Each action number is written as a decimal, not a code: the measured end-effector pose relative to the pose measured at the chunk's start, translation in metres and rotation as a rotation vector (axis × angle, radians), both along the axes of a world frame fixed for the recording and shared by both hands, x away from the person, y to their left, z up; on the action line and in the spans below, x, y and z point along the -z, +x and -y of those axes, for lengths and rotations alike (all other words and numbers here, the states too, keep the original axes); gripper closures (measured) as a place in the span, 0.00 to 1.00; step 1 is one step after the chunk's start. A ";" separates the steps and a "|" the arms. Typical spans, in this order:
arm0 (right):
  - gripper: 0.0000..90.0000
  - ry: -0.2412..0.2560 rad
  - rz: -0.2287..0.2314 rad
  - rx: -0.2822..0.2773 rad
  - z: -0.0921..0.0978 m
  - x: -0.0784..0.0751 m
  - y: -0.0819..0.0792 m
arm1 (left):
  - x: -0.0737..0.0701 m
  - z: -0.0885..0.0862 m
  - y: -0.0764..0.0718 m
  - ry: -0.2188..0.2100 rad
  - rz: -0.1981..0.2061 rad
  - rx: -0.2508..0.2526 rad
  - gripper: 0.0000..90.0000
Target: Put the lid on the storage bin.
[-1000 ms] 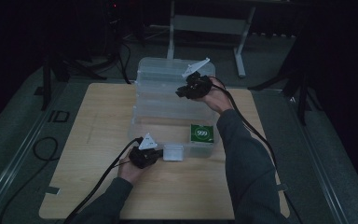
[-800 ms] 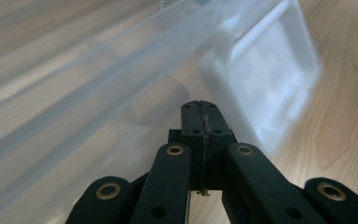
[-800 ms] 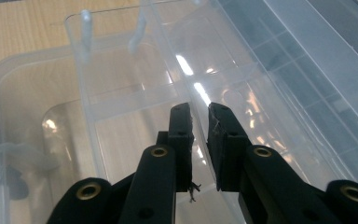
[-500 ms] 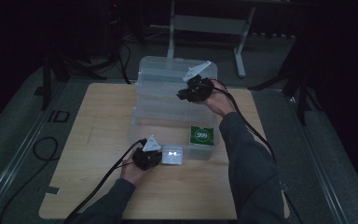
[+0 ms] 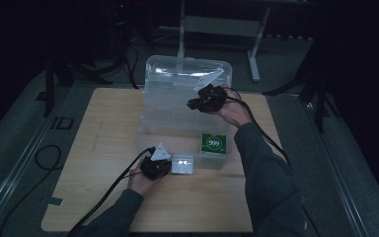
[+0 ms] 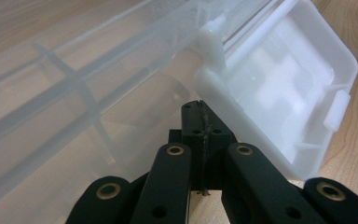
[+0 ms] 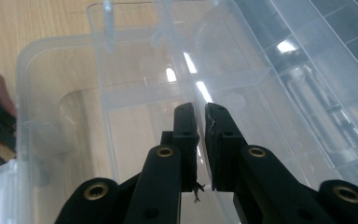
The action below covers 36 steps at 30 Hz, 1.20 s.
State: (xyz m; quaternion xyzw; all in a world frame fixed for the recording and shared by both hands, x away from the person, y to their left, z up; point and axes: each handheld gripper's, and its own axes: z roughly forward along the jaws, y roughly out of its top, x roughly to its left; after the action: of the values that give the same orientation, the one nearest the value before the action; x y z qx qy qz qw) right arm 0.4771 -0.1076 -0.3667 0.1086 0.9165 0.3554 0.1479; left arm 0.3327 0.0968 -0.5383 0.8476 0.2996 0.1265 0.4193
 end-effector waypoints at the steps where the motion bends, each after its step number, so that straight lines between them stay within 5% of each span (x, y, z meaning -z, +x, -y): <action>1: 0.93 0.000 0.003 -0.003 0.000 0.000 -0.002 | 0.000 0.000 0.000 0.002 0.001 0.000 1.00; 18: 0.94 -0.041 0.042 -0.052 0.000 0.003 -0.032 | 0.000 0.002 -0.003 0.025 0.031 -0.010 1.00; 36: 0.95 -0.030 0.051 -0.072 0.004 0.011 -0.049 | 0.000 0.003 -0.005 0.041 0.046 -0.021 1.00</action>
State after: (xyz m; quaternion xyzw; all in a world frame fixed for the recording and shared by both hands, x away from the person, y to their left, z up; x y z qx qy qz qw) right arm 0.4285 -0.1112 -0.3777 0.0643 0.9211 0.3491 0.1599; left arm 0.3274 0.0937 -0.5382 0.8496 0.2959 0.1565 0.4075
